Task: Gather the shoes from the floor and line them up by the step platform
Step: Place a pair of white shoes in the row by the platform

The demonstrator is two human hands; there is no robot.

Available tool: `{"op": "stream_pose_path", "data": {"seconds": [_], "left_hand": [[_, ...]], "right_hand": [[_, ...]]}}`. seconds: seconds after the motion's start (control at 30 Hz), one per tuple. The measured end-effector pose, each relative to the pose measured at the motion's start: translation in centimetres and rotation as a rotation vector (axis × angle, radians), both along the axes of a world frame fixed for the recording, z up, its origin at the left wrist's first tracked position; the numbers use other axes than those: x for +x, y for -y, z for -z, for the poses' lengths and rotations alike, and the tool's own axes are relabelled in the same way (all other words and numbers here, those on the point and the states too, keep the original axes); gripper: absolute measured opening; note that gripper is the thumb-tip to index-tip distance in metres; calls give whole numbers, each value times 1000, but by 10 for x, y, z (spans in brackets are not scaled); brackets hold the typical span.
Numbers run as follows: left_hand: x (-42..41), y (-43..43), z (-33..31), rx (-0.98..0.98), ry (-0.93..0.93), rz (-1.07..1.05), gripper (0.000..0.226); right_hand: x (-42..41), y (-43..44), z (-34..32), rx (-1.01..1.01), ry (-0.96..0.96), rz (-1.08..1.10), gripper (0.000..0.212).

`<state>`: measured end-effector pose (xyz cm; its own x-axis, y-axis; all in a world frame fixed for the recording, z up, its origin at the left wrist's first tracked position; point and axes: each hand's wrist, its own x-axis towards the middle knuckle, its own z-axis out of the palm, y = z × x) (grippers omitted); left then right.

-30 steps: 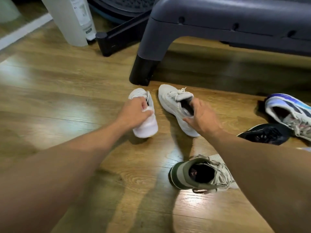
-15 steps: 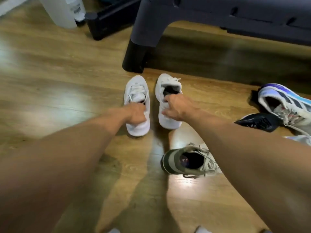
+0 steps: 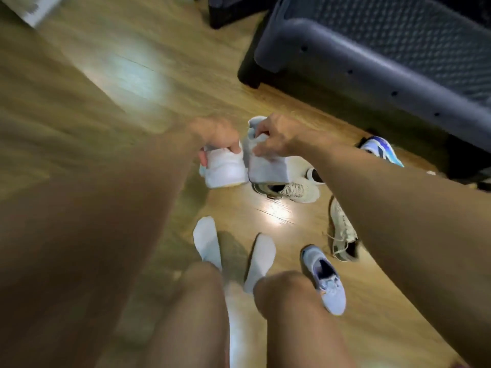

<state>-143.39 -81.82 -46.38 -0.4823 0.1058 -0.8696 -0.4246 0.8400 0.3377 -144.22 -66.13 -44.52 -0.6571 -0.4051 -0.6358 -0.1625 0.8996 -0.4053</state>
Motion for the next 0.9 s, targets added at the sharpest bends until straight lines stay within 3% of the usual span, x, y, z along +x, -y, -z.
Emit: {"op": "stream_pose_path", "data": {"seconds": [0.17, 0.43, 0.6, 0.9], "left_hand": [[34, 21, -194, -21, -64, -14, 22], [111, 85, -405, -172, -473, -58, 16], [175, 158, -462, -257, -664, -129, 16], [292, 331, -475, -352, -666, -306, 22]], "right_hand": [[22, 35, -183, 29, -139, -123, 12], [68, 103, -391, -18, -376, -285, 29], [110, 170, -456, -80, -424, -422, 27], [202, 373, -465, -98, -208, -595, 42]]}}
